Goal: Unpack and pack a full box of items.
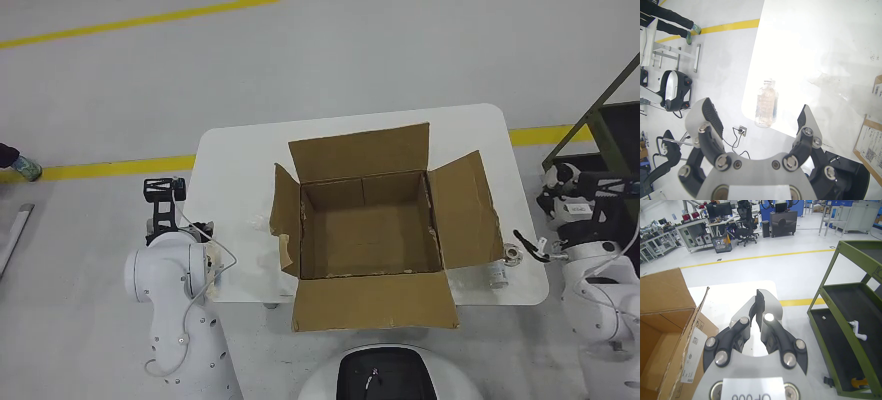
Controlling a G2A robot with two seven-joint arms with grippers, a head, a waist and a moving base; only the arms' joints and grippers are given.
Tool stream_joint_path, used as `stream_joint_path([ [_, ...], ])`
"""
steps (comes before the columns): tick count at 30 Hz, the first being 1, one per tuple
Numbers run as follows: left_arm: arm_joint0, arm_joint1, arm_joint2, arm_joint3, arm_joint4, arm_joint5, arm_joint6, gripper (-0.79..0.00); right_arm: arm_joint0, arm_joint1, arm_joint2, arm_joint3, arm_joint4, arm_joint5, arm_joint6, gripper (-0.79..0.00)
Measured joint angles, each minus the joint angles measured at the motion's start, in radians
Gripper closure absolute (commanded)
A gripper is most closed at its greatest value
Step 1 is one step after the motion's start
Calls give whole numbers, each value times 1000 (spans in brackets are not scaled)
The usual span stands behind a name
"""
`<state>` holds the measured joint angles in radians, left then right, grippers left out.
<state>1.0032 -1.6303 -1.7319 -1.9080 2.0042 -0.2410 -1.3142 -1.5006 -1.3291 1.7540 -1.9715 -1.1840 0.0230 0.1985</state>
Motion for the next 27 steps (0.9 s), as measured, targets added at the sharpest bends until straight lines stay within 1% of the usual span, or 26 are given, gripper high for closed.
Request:
stream_joint_path([
  [12, 3, 0, -1, 4, -4, -3, 4, -785, 0, 0, 0, 0, 1, -1, 1, 0],
  [16, 10, 13, -23, 42, 4, -91, 17, -785, 0, 0, 0, 0, 1, -1, 1, 0],
  [20, -6, 25, -43, 90, 32, -192, -27, -785, 0, 0, 0, 0, 1, -1, 1, 0],
  [22, -12, 29, -53, 116, 17, -213, -44, -785, 0, 0, 0, 0, 1, -1, 1, 0],
  [25, 2, 37, -53, 167, -34, -241, -26, -785, 0, 0, 0, 0, 1, -1, 1, 0],
  [27, 6, 43, -53, 190, -50, -242, -24, -785, 0, 0, 0, 0, 1, -1, 1, 0],
])
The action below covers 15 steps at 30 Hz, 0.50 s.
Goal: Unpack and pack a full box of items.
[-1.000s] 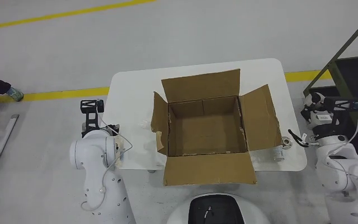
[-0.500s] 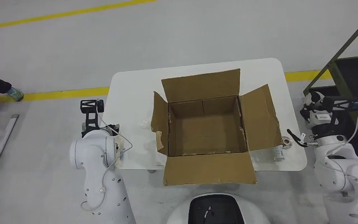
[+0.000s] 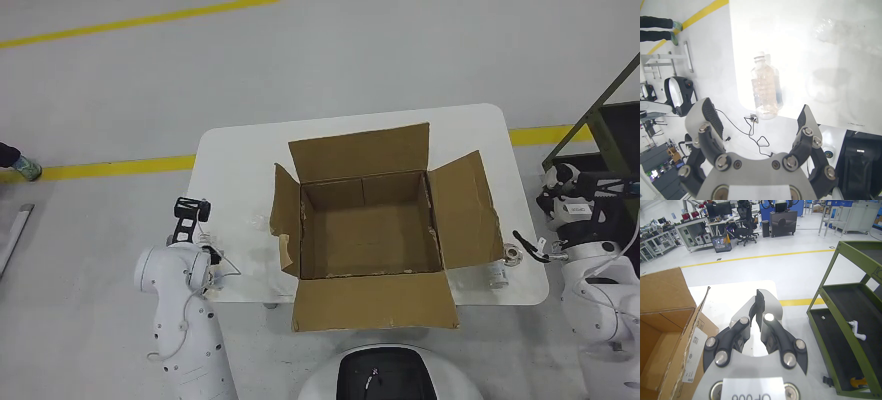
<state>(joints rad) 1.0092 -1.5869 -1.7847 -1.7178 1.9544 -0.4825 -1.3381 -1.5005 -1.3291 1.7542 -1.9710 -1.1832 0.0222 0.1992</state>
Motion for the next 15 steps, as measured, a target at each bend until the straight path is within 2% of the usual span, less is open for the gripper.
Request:
stream_joint_path([
  [15, 6, 2, -5, 14, -23, 16, 15, -785, 0, 0, 0, 0, 0, 0, 0, 0],
])
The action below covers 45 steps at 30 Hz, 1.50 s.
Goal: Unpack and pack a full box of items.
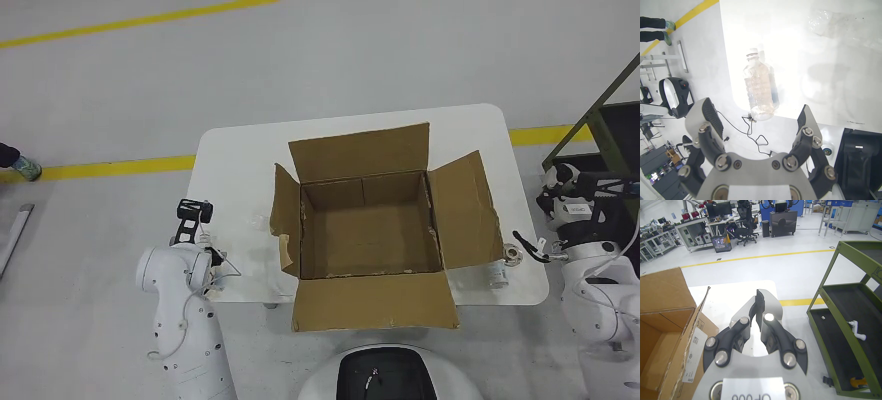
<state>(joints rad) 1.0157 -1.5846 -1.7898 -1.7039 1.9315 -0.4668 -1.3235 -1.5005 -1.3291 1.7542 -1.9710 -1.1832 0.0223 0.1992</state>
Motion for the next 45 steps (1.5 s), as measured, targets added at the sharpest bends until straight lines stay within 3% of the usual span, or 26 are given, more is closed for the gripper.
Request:
stream_joint_path([
  [3, -19, 2, -26, 26, -60, 49, -20, -785, 0, 0, 0, 0, 0, 0, 0, 0],
  [11, -150, 17, -123, 138, -203, 195, -177, -785, 0, 0, 0, 0, 0, 0, 0, 0],
  [17, -219, 38, -149, 275, -181, 219, -157, -785, 0, 0, 0, 0, 0, 0, 0, 0],
  [22, -261, 63, -175, 397, -151, 185, -89, -785, 0, 0, 0, 0, 0, 0, 0, 0],
  [32, -283, 97, -196, 486, -151, 141, -64, -785, 0, 0, 0, 0, 0, 0, 0, 0],
  [42, -281, 98, -191, 483, -156, 141, -64, -785, 0, 0, 0, 0, 0, 0, 0, 0],
  [45, -255, 100, -171, 489, -152, 158, -14, -785, 0, 0, 0, 0, 0, 0, 0, 0],
])
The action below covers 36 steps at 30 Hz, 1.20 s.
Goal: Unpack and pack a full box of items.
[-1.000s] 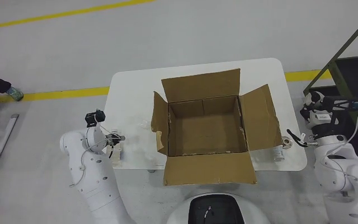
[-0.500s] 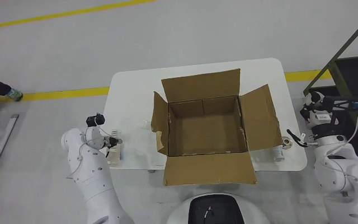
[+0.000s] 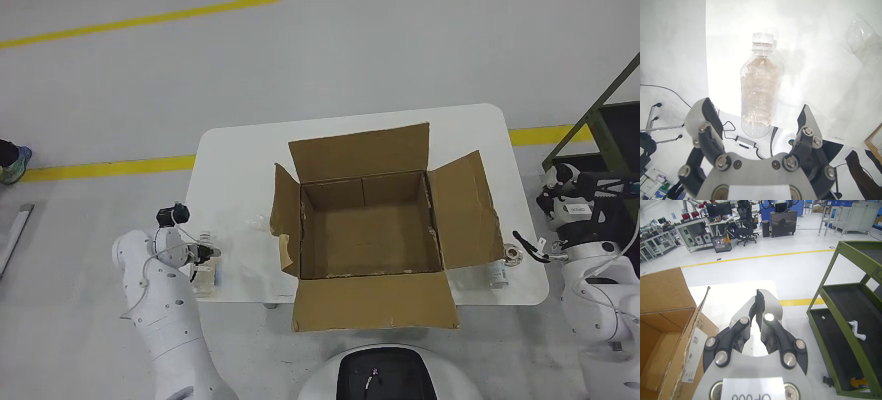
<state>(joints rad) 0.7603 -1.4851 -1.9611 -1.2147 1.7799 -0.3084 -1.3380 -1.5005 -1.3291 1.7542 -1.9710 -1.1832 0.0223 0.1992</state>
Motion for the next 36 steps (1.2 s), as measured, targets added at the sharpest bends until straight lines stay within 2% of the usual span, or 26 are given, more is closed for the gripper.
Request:
stream_joint_path([
  [10, -13, 28, 4, 127, 54, 62, 101, -785, 0, 0, 0, 0, 0, 0, 0, 0],
  [18, -50, 54, -6, 232, 54, 41, 120, -785, 0, 0, 0, 0, 0, 0, 0, 0],
  [19, -52, 57, -4, 248, 58, 44, 129, -736, 0, 0, 0, 0, 0, 0, 0, 0],
  [20, -54, 59, -3, 259, 61, 47, 135, -533, 0, 0, 0, 0, 0, 0, 0, 0],
  [22, -61, 64, 1, 283, 63, 52, 145, -397, 0, 0, 0, 0, 0, 0, 0, 0],
  [23, -64, 66, 2, 292, 62, 52, 147, -406, 0, 0, 0, 0, 0, 0, 0, 0],
  [26, -72, 72, 8, 316, 58, 49, 152, -354, 0, 0, 0, 0, 0, 0, 0, 0],
  [27, -74, 74, 10, 322, 56, 49, 154, -197, 0, 0, 0, 0, 0, 0, 0, 0],
  [28, -76, 76, 11, 330, 54, 51, 157, 0, 0, 0, 0, 0, 0, 0, 0, 0],
  [32, -84, 84, 19, 342, 48, 58, 163, 0, 0, 0, 0, 0, 0, 0, 0, 0],
  [36, -80, 87, 25, 301, 8, 39, 143, 0, 0, 0, 0, 0, 0, 0, 0, 0],
])
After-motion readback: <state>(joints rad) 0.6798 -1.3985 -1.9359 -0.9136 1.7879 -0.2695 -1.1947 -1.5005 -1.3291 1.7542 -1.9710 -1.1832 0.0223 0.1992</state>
